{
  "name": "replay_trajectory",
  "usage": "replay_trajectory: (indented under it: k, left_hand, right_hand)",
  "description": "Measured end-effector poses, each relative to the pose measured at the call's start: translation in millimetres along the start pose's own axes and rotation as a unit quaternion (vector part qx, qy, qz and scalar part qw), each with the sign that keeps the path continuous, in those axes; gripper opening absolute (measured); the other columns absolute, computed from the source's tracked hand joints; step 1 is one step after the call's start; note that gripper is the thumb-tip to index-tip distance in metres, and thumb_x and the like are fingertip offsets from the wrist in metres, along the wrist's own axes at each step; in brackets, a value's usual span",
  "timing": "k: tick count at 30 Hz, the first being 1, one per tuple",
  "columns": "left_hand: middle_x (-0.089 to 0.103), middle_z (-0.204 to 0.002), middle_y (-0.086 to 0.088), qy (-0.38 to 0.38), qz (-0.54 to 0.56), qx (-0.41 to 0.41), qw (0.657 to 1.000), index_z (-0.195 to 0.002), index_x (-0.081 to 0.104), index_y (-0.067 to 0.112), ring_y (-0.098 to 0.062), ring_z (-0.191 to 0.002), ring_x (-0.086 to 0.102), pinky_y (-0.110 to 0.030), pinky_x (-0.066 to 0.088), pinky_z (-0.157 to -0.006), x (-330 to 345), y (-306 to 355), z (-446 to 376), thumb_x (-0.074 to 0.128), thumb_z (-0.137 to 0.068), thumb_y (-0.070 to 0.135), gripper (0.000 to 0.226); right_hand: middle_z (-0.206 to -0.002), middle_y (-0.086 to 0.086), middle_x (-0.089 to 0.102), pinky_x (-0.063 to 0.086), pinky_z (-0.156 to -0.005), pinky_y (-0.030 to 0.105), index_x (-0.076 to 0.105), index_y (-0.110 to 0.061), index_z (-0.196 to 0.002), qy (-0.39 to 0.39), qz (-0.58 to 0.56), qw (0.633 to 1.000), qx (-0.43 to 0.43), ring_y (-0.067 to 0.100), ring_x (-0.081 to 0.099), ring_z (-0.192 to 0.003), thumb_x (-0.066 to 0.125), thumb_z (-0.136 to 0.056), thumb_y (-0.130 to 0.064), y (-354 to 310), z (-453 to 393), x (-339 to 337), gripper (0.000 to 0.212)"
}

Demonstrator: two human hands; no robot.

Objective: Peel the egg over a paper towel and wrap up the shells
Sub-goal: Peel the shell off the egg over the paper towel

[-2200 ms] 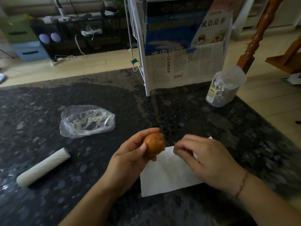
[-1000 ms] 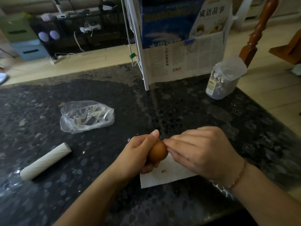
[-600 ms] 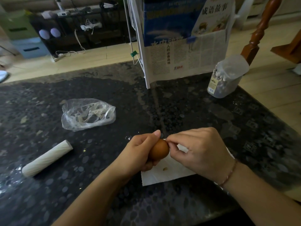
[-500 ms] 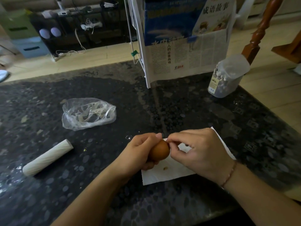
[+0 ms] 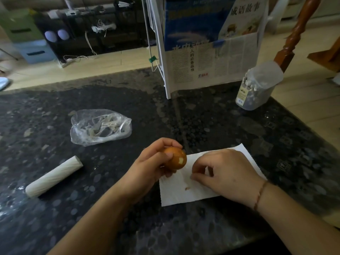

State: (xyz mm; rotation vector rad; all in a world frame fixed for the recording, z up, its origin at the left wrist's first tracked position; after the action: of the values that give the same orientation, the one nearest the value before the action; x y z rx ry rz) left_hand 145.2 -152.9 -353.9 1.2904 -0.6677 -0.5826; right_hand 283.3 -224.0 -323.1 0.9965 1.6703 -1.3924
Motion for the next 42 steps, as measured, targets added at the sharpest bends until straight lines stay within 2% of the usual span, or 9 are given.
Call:
replay_trajectory:
  k: [4,7,14,23,26,31,34,37,42]
  left_hand:
    - [0.066,-0.095,0.007,-0.004,0.0,0.003,1.0,-0.109,0.068,0.025,-0.014,-0.083,0.059,-0.026,0.049,-0.068,4,0,2,0.055,-0.087,0.027,0.026]
    - [0.067,-0.097,0.003,-0.008,-0.014,0.006,1.0,-0.111,0.068,0.026,-0.019,-0.085,0.058,-0.028,0.048,-0.069,7,2,2,0.055,-0.088,0.028,0.026]
    - [0.067,-0.105,0.001,-0.007,-0.069,0.014,0.998,-0.111,0.067,0.03,-0.019,-0.089,0.06,-0.028,0.047,-0.069,6,5,1,0.061,-0.083,0.043,0.031]
    - [0.065,-0.095,0.003,0.006,-0.117,0.022,0.993,-0.105,0.067,0.028,-0.013,-0.075,0.061,-0.025,0.048,-0.063,8,6,0,0.066,-0.078,0.047,0.033]
    - [0.065,-0.098,0.002,-0.001,-0.12,0.025,0.992,-0.105,0.066,0.027,-0.013,-0.077,0.063,-0.026,0.05,-0.065,9,6,0,0.067,-0.078,0.044,0.032]
    - [0.063,-0.107,-0.004,-0.023,-0.047,0.011,0.999,-0.107,0.063,0.02,-0.017,-0.089,0.063,-0.029,0.052,-0.072,12,2,5,0.071,-0.079,0.025,0.03]
    - [0.062,-0.109,-0.007,-0.029,0.003,0.016,0.999,-0.11,0.058,0.014,-0.021,-0.093,0.064,-0.03,0.053,-0.074,13,3,6,0.066,-0.08,0.011,0.031]
    - [0.061,-0.111,-0.009,-0.028,0.003,0.028,0.999,-0.108,0.058,0.016,-0.023,-0.097,0.065,-0.034,0.055,-0.08,11,4,6,0.073,-0.076,0.009,0.036]
    - [0.066,-0.112,0.0,-0.023,-0.093,0.044,0.994,-0.107,0.06,0.026,-0.026,-0.108,0.066,-0.043,0.055,-0.09,5,3,6,0.079,-0.072,0.02,0.04]
  right_hand:
    - [-0.075,-0.026,0.063,0.034,-0.057,0.009,0.072,-0.035,-0.085,0.041,-0.03,0.999,0.003,-0.009,0.051,-0.061,0.052,-0.084,-0.051,-1,0,-13,0.026]
    - [-0.067,-0.019,0.064,0.045,-0.053,0.02,0.071,-0.03,-0.075,0.085,-0.054,0.994,-0.028,0.003,0.059,-0.062,0.049,-0.086,-0.057,-10,2,-22,0.036]
    - [-0.083,-0.013,0.073,0.057,-0.061,0.028,0.074,-0.026,-0.097,0.154,-0.075,0.984,-0.048,0.002,0.066,-0.07,0.058,-0.086,-0.046,-17,5,-30,0.027]
    - [-0.063,0.001,0.07,0.049,-0.045,0.034,0.073,-0.013,-0.075,0.184,0.115,0.967,-0.131,0.021,0.066,-0.055,0.054,-0.093,-0.025,-29,7,-26,0.029]
    - [-0.057,-0.002,0.065,0.046,-0.043,0.033,0.07,-0.016,-0.07,0.182,0.109,0.971,-0.11,0.018,0.061,-0.049,0.053,-0.091,-0.027,-30,5,-27,0.029]
    - [-0.069,-0.009,0.071,0.055,-0.06,0.03,0.076,-0.021,-0.081,0.144,-0.112,0.983,0.024,0.008,0.066,-0.065,0.059,-0.082,-0.031,-2,0,-21,0.02]
    - [-0.075,-0.015,0.071,0.056,-0.063,0.019,0.077,-0.02,-0.085,0.123,-0.196,0.973,0.023,0.001,0.067,-0.073,0.064,-0.081,-0.022,2,0,-19,0.013]
    - [-0.074,-0.016,0.07,0.054,-0.06,0.017,0.075,-0.02,-0.085,0.117,-0.175,0.978,-0.003,0.001,0.067,-0.073,0.06,-0.081,-0.019,0,1,-21,0.016]
    - [-0.069,-0.018,0.067,0.051,-0.059,0.019,0.071,-0.028,-0.078,0.078,-0.072,0.994,-0.005,0.0,0.062,-0.066,0.057,-0.083,-0.038,-1,3,-16,0.018]
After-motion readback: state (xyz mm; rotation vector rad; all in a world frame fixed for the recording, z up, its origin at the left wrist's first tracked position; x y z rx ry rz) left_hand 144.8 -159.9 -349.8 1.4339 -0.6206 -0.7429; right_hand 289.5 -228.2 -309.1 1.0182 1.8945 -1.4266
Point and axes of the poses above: each hand's wrist, its own z-axis away from the middle knuckle, its own x-axis out of the palm, y = z × x, the point moved 7 cm from there along -z, towards the middle knuckle
